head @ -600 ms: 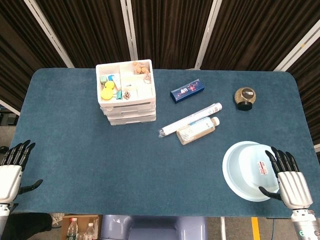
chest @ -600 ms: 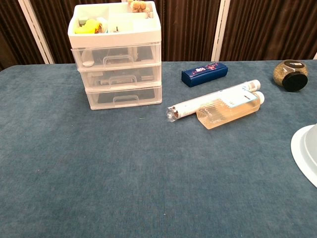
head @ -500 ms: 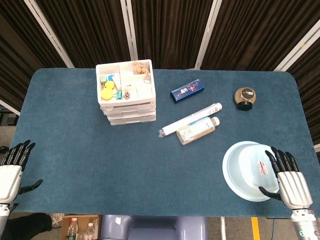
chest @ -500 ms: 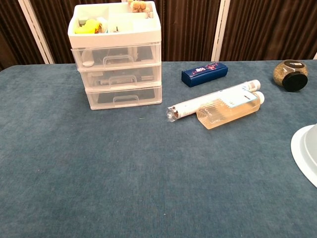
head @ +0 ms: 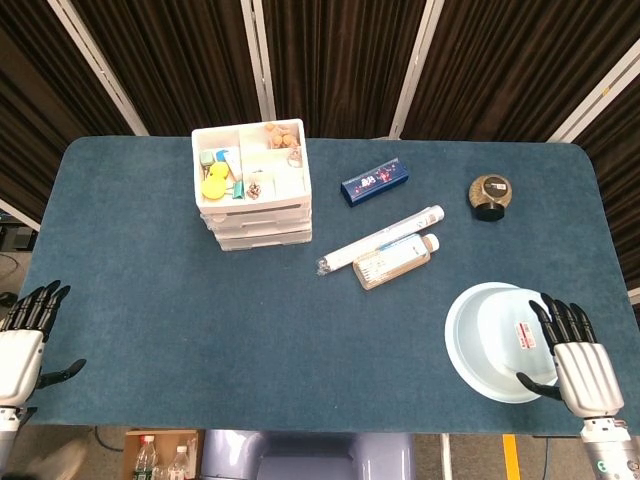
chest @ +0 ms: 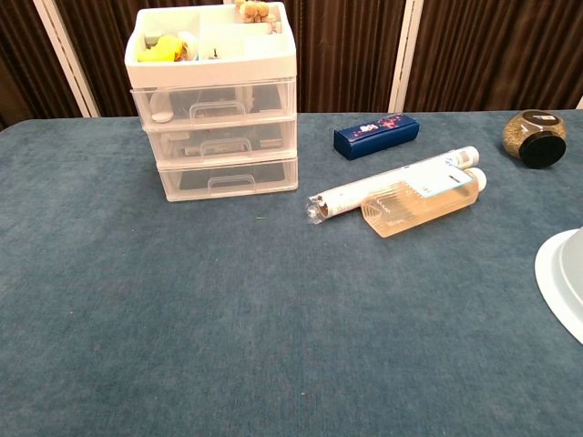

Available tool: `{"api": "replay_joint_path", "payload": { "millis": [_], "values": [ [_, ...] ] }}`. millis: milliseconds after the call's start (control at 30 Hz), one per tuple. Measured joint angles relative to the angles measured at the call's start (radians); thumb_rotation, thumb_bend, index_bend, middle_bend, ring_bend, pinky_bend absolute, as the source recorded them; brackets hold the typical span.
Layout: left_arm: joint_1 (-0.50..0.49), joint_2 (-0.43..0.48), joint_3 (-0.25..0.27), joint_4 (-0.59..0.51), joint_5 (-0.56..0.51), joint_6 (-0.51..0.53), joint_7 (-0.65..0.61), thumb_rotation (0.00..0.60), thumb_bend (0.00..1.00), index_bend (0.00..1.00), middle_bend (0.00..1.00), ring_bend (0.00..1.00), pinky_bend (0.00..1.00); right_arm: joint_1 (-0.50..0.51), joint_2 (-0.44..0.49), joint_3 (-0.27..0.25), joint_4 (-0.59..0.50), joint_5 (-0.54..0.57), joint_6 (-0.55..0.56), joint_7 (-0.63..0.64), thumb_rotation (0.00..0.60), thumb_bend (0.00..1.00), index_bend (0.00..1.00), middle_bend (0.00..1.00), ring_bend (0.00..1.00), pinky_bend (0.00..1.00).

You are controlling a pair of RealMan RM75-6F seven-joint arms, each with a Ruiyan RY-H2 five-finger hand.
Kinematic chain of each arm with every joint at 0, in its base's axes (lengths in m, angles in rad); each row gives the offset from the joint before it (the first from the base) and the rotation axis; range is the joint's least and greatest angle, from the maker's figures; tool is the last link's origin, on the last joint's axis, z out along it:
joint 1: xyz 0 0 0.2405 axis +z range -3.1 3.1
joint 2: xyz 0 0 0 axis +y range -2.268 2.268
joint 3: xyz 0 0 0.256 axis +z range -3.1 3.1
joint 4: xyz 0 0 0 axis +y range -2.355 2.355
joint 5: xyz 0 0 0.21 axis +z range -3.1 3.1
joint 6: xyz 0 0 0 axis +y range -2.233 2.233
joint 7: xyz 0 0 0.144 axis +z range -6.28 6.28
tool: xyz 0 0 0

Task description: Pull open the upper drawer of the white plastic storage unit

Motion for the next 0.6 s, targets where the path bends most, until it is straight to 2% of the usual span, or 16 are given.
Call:
{"api": "replay_joint_path", "payload": {
  "millis": [33,100,200,300,400,600],
  "values": [
    [0.000,0.001,0.000,-0.003,0.000,-0.001,-0.005,0.600,0.33,0.00,0.23,0.15,0.30,0.000,0.000,0.000,0.000,0.001,0.000,0.000,0.600,0.15,0.00,0.00,0.00,0.00],
    [-0.002,0.003,-0.002,-0.013,-0.001,-0.002,-0.021,0.600,0.48,0.01,0.49,0.39,0.49,0.001,0.000,0.001,0.000,0.001,-0.001,0.003,0.600,0.15,0.00,0.00,0.00,0.00],
    [-0.008,0.002,-0.011,-0.035,-0.010,-0.007,-0.046,0.600,0.58,0.04,0.75,0.64,0.68,0.000,0.002,-0.001,0.002,0.004,-0.005,0.007,0.600,0.15,0.00,0.00,0.00,0.00],
    [-0.023,0.000,-0.025,-0.071,-0.033,-0.031,-0.075,0.600,0.60,0.05,0.88,0.77,0.77,-0.001,0.006,0.000,0.000,0.007,-0.003,0.014,0.600,0.15,0.00,0.00,0.00,0.00],
    [-0.050,0.001,-0.044,-0.124,-0.074,-0.084,-0.100,0.600,0.61,0.07,0.95,0.85,0.82,-0.003,0.009,0.002,-0.003,0.003,0.006,0.021,0.600,0.15,0.00,0.00,0.00,0.00],
    [-0.136,-0.012,-0.119,-0.237,-0.224,-0.205,-0.142,0.600,0.67,0.09,0.98,0.90,0.86,-0.003,0.010,-0.003,-0.007,0.000,0.001,0.015,0.600,0.15,0.00,0.00,0.00,0.00]
  ]
}}
